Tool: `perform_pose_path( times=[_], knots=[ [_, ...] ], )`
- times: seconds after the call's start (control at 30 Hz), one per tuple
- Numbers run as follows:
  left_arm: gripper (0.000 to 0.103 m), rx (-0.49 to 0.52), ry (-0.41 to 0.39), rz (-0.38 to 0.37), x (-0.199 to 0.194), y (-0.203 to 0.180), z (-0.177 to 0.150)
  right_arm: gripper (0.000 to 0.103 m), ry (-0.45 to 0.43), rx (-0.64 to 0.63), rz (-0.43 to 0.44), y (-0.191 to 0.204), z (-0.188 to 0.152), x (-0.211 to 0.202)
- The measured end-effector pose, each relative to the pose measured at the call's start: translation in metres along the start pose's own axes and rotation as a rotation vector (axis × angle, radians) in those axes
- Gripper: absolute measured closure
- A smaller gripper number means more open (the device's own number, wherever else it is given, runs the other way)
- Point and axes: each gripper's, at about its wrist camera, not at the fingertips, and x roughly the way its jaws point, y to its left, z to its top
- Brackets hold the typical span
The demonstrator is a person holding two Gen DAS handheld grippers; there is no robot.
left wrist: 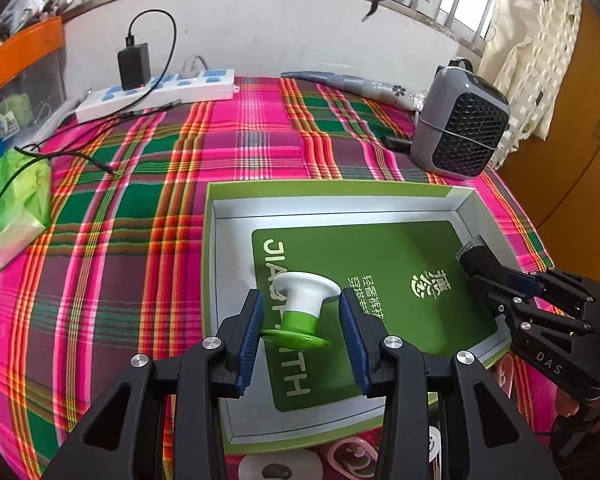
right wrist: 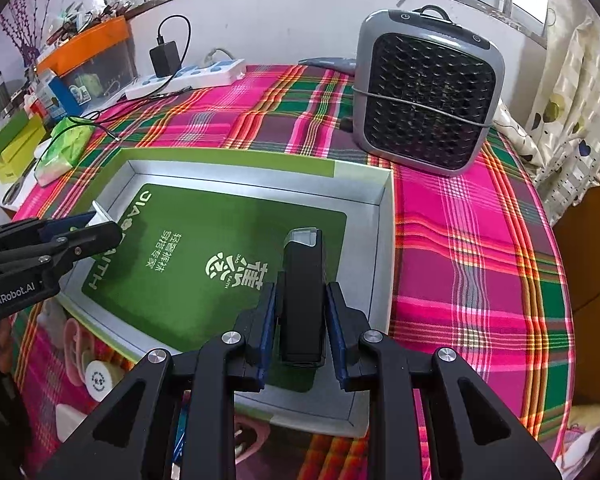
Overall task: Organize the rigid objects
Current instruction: 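Carry the green holder and black device into the green box tray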
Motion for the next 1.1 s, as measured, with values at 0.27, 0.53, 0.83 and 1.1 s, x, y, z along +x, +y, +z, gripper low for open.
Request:
perform_pose_path(
  times=[0.27, 0.53, 0.83, 1.1],
  knots=[
    [0.065, 0.018, 0.008, 0.008, 0.0035, -0.0034, -0.0011, 0.078, 0.002, 0.0, 0.007, 0.0019, 0.0009, 0.0035],
    [0.065, 0.022, 0.01, 0.011, 0.0047, -0.0041, -0.0014, 0.078, 0.003, -0.005, 0.003, 0.0035, 0.0008, 0.0048],
    [0.065, 0.022, 0.01, 0.014, 0.0049, -0.005, -0.001, 0.077, -0.003, 0.002, 0.004, 0.0037, -0.0004, 0.0042],
    [0.064, 0.016, 0.008, 0.014, 0.0019, -0.0044, -0.0023, 0.066, -0.024, 0.015, 0.018, 0.0029, -0.0006, -0.0008]
  ],
)
